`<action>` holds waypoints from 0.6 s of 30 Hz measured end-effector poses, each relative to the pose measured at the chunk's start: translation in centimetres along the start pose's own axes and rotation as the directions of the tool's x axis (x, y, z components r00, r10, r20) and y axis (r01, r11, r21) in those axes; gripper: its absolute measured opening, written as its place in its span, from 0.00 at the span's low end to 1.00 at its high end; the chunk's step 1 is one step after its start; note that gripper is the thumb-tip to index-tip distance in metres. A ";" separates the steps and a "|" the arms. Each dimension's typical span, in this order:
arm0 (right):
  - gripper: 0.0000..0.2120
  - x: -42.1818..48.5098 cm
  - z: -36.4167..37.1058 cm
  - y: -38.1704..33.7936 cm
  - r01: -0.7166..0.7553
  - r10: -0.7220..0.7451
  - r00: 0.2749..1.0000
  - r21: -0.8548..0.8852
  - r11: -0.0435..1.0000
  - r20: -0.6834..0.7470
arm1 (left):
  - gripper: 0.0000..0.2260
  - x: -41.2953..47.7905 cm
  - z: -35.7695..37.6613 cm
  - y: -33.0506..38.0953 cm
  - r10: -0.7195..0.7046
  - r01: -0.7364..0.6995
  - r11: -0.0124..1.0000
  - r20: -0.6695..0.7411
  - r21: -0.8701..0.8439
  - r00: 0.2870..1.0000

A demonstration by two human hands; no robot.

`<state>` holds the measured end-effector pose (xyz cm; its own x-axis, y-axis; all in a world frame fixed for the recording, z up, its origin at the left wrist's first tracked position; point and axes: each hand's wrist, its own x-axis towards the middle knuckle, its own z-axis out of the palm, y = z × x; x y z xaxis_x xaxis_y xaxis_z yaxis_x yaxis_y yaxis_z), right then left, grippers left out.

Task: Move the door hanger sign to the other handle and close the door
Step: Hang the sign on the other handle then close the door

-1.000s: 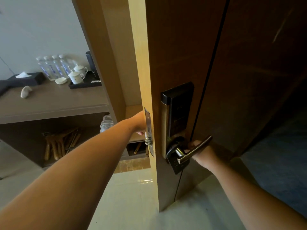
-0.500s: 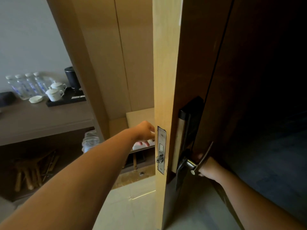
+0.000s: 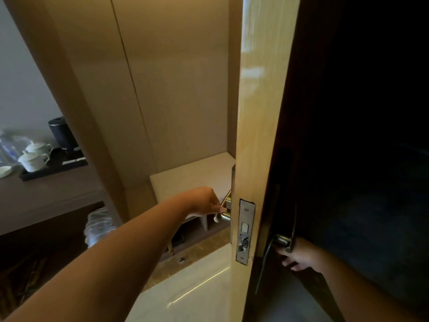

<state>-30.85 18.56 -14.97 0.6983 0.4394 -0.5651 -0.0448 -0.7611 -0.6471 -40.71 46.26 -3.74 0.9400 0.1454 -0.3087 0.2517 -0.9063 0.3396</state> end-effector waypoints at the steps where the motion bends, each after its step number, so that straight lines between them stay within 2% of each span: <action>1: 0.13 -0.5 -0.3 0.6 -0.009 0.009 1.000 0.015 1.000 0.000 | 0.14 0.3 0.2 0.7 0.022 -0.022 1.000 0.004 0.022 1.000; 5: 0.08 -2.0 -1.4 2.3 -0.054 0.053 0.998 0.035 0.998 0.018 | 0.16 1.7 1.1 3.3 0.077 -0.080 0.996 0.058 0.049 0.995; 9: 0.04 -3.5 -2.7 3.9 -0.112 0.112 0.994 0.023 0.993 -0.001 | 0.18 3.2 1.1 6.2 0.143 -0.148 0.952 0.039 0.267 0.989; 11: 0.04 -4.3 -3.4 4.8 -0.154 0.154 0.988 0.024 0.988 -0.014 | 0.25 3.7 1.4 7.6 0.183 -0.175 0.932 0.005 0.317 0.983; 14: 0.07 -5.5 -4.6 6.3 -0.197 0.198 0.980 0.043 0.980 -0.035 | 0.34 4.4 2.2 9.5 0.244 -0.227 0.926 -0.018 0.301 0.970; 18: 0.12 -7.9 -6.5 8.0 -0.229 0.237 0.968 0.101 0.968 -0.077 | 0.32 5.2 3.4 12.4 0.372 -0.371 0.826 0.084 0.425 0.924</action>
<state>-32.03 5.87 -12.40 0.7203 0.2082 -0.6617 -0.2760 -0.7891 -0.5487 -33.51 34.45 -4.14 0.9432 -0.2360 -0.2339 -0.2387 -0.9710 0.0172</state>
